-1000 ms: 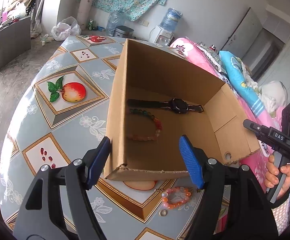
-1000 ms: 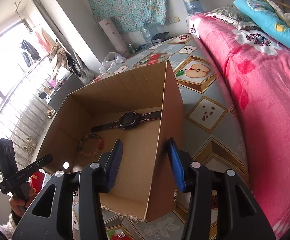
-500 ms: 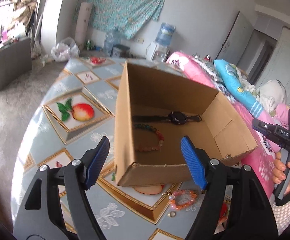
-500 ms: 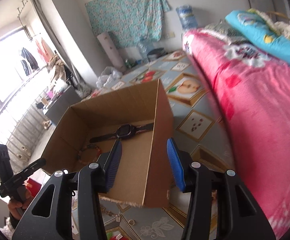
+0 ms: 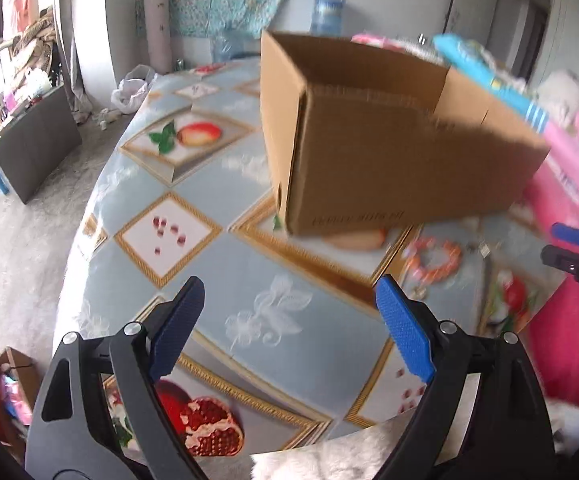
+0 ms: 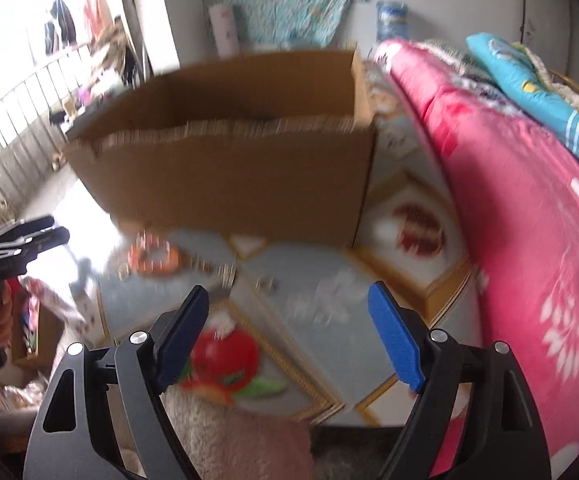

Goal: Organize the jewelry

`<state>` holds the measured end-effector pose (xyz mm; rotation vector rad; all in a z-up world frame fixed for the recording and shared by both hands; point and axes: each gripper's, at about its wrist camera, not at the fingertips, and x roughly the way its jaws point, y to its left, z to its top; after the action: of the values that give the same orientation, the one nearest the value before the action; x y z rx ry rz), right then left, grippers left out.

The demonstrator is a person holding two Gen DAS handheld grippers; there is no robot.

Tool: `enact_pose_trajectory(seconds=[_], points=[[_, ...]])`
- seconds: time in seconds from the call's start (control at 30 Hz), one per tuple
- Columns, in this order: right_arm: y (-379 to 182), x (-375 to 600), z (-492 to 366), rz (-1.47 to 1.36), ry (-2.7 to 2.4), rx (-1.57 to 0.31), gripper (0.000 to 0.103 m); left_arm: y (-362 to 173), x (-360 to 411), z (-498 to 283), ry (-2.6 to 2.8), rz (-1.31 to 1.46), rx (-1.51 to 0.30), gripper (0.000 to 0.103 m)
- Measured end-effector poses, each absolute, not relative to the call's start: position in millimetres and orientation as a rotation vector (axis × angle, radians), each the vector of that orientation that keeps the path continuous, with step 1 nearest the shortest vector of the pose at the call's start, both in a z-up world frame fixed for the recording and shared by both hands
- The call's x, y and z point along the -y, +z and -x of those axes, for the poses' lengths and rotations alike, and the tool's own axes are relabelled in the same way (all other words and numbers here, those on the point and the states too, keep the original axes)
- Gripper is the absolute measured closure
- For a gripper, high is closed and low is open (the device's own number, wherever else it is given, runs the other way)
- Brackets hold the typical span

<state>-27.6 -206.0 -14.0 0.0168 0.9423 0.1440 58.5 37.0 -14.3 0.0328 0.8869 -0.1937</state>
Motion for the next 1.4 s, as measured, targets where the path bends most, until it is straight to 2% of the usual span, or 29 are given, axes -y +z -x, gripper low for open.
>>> enact_pose_trajectory(seconds=[0.2, 0.27, 0.43, 0.9, 1.1, 1.23, 1.3, 1.4], points=[[-40, 202, 23, 0.006, 0.074, -1.038, 0.02, -41, -33, -59, -0.142, -0.1, -0.962, 0.019], [-43, 203, 21, 0.013, 0.059, -1.036, 0.014, -43, -35, -59, -0.137, -0.093, -0.956, 0.016], [-46, 207, 16, 0.021, 0.045, -1.037, 0.007, -46, -36, -60, -0.117, -0.085, -0.946, 0.008], [-46, 211, 3, 0.026, 0.09, -1.066, 0.006, -46, -39, -68, -0.131, -0.077, -0.981, 0.008], [-29, 207, 1, -0.012, 0.132, -0.945, 0.006, -45, -37, -68, -0.121, -0.089, -0.976, 0.007], [-30, 207, 1, -0.005, 0.143, -0.918, 0.007, -25, -31, -57, -0.188, -0.051, -0.85, 0.007], [-32, 209, 2, -0.009, 0.173, -0.908, 0.009, -13, -22, -52, -0.251, -0.052, -0.792, 0.008], [-34, 211, 8, -0.015, 0.218, -0.889, 0.02, -2, 1, -44, -0.363, -0.103, -0.734, 0.01]])
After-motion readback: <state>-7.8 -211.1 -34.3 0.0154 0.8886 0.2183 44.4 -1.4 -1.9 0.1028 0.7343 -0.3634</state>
